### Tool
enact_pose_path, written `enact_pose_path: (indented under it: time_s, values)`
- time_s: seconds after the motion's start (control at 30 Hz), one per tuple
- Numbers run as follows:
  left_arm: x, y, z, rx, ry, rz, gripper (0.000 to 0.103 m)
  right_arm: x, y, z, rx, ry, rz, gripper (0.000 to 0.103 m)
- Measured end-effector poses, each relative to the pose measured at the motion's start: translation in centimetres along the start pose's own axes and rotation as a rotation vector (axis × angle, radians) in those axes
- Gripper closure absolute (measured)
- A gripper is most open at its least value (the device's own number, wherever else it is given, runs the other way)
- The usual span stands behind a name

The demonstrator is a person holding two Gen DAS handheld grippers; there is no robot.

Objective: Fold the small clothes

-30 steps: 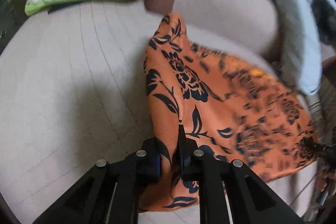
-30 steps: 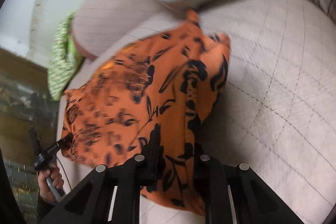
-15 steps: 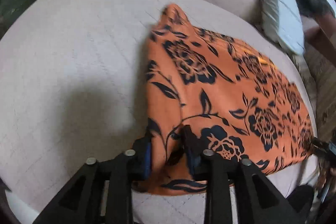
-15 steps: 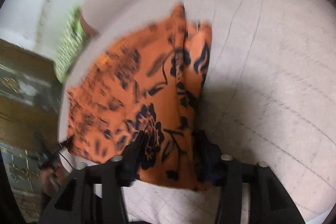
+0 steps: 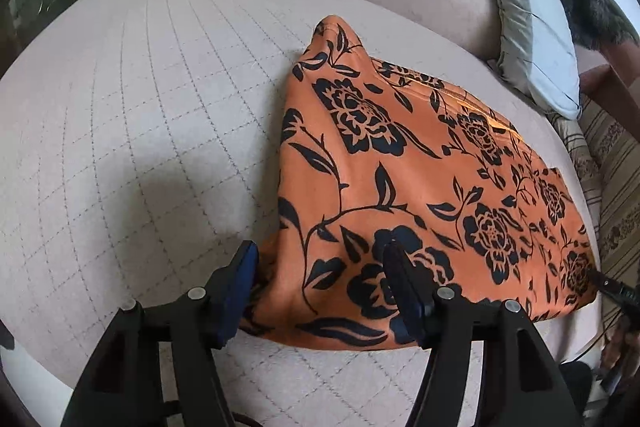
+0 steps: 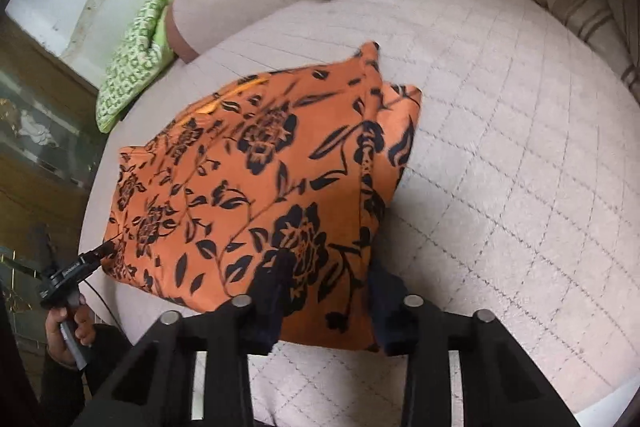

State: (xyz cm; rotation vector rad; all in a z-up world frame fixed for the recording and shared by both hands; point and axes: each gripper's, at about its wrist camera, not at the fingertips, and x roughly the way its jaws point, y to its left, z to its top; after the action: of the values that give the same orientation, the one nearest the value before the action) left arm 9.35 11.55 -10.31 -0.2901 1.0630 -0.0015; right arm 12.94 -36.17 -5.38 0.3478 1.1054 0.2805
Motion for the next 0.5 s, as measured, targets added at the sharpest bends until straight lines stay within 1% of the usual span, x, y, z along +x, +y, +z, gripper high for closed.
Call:
enact_pose_path:
  time_s: [0.03, 0.07, 0.1, 0.13, 0.17, 0.2, 0.23, 0.27, 0.3, 0.37, 0.4, 0.47, 0.5]
  values:
    - [-0.1, 0.1, -0.2, 0.001, -0.002, 0.006, 0.038, 0.3, 0.1, 0.0, -0.008, 0.010, -0.009, 0.074]
    - [0.0, 0.2, -0.2, 0.001, -0.002, 0.015, 0.043, 0.5, 0.0, 0.1, -0.008, 0.017, -0.013, 0.076]
    - [0.1, 0.2, -0.2, 0.004, 0.004, 0.027, 0.062, 0.7, -0.1, 0.1, 0.006, 0.029, -0.018, 0.078]
    - [0.4, 0.3, -0.2, 0.010, 0.015, 0.042, 0.076, 0.9, -0.5, 0.1, 0.023, 0.039, -0.018, 0.083]
    - [0.7, 0.4, 0.0, 0.010, 0.030, 0.052, 0.080, 1.1, -0.8, 0.2, 0.038, 0.043, -0.017, 0.086]
    - [0.8, 0.5, 0.2, 0.007, 0.035, 0.047, 0.087, 1.1, -1.2, 0.3, 0.065, 0.045, 0.002, 0.088]
    - [0.7, 0.4, 0.5, 0.014, 0.040, 0.050, 0.090, 0.5, -1.1, 0.3, 0.072, 0.039, 0.015, 0.091]
    - [0.0, 0.2, 0.9, 0.025, 0.030, 0.056, 0.098, 0.0, -0.8, 0.4, 0.068, 0.029, 0.021, 0.095]
    - [-0.6, 0.2, 1.2, 0.028, 0.017, 0.048, 0.098, -1.3, -0.4, 0.2, 0.056, 0.013, 0.030, 0.097]
    - [-2.2, 0.2, 1.5, 0.026, -0.011, 0.026, 0.098, -2.8, -0.2, -0.5, 0.040, 0.015, 0.026, 0.097]
    - [-2.4, 0.2, 1.2, 0.028, -0.009, 0.019, 0.098, -2.9, -0.4, -1.0, 0.042, 0.031, 0.022, 0.097]
    - [-1.3, 0.5, 0.2, 0.037, 0.036, 0.026, 0.097, -1.3, -1.5, -2.7, 0.041, 0.113, -0.007, 0.097]
    - [-0.3, 0.9, -0.3, 0.028, 0.066, 0.044, 0.095, -0.3, -2.2, -3.5, 0.066, 0.129, 0.001, 0.096]
